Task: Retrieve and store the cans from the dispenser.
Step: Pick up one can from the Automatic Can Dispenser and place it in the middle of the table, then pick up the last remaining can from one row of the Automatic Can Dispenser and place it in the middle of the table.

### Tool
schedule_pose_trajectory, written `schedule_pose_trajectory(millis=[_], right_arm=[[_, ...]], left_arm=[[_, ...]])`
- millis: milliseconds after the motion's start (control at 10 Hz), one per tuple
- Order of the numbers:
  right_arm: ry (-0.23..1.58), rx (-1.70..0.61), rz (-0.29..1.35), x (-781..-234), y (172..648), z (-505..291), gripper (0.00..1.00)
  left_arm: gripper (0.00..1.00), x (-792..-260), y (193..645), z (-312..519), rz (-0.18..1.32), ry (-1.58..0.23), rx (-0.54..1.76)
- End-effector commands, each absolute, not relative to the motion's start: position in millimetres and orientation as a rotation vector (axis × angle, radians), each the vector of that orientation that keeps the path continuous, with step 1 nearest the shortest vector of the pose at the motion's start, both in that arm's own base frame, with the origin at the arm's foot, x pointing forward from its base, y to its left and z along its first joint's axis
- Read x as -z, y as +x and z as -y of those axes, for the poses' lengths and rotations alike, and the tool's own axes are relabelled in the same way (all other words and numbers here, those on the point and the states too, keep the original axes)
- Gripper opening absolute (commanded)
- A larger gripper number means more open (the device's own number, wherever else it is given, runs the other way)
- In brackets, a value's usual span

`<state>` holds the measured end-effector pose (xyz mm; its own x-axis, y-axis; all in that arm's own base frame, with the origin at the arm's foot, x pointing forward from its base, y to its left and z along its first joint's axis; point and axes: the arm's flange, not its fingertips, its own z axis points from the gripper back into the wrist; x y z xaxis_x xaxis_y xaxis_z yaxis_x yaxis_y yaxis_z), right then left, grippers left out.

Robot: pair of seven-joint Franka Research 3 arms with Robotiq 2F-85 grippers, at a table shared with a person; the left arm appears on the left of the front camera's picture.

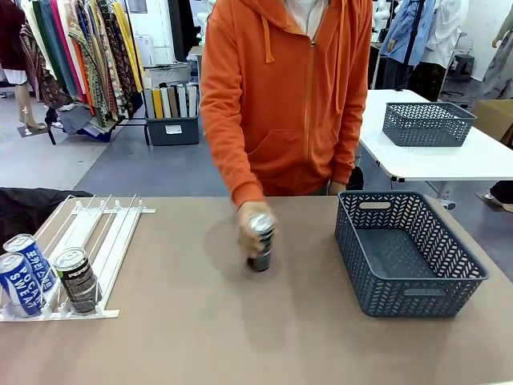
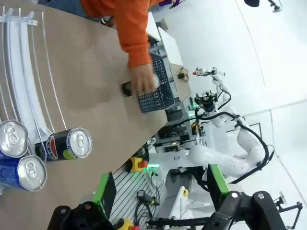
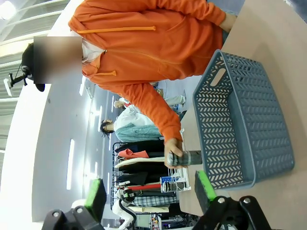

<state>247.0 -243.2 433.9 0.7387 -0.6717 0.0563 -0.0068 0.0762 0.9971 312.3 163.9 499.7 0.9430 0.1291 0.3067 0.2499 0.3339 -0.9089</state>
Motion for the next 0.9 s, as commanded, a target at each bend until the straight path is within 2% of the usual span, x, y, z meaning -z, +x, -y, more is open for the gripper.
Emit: schedule_pose_trajectory(millis=[0, 800], right_arm=[[1.429, 0.535, 0.61, -437.2, 247.9, 244.3, 1.0], [1.429, 0.535, 0.61, -437.2, 247.9, 244.3, 1.0]], left_arm=[[1.0, -510.8, 312.2, -163.6, 0.365, -1.227, 0.111], [1.0, -510.8, 312.2, -163.6, 0.365, -1.227, 0.111]])
